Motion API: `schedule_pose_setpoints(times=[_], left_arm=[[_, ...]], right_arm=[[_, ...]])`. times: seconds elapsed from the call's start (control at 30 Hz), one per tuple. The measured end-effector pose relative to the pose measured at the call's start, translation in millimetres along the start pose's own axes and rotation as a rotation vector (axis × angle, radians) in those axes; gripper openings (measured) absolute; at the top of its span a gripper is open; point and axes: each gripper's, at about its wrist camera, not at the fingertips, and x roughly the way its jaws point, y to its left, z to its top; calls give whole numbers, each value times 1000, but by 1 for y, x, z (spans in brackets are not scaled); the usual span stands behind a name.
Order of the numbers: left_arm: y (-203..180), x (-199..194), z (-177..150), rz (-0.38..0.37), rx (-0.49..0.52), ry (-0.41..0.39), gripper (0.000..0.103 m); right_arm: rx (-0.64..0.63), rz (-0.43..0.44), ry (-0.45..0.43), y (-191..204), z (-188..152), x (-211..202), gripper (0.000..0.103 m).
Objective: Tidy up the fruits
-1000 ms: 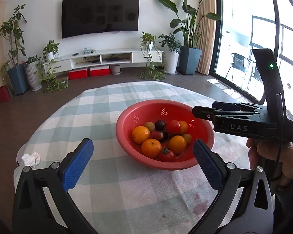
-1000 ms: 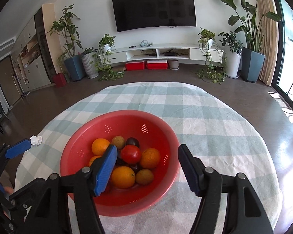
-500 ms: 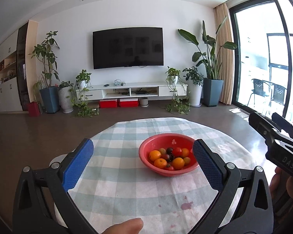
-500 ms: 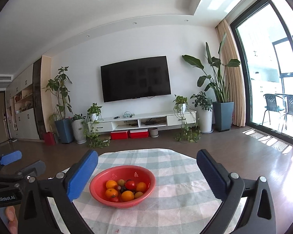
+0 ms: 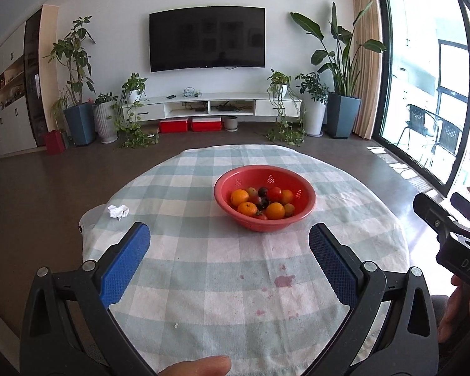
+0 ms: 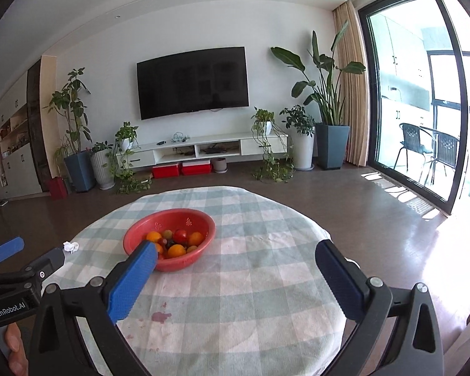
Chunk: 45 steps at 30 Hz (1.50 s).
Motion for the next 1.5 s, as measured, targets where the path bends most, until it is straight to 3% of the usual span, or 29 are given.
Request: schedule_pose_setpoints(times=[0.43,1.5], left_arm=[[3,22,-14,7,-1,77,103],[14,39,-25,17,-28,127,103]], right_arm=[[-42,-2,78,14,-14,-2,103],[-80,31,178,37,-22,2,103]])
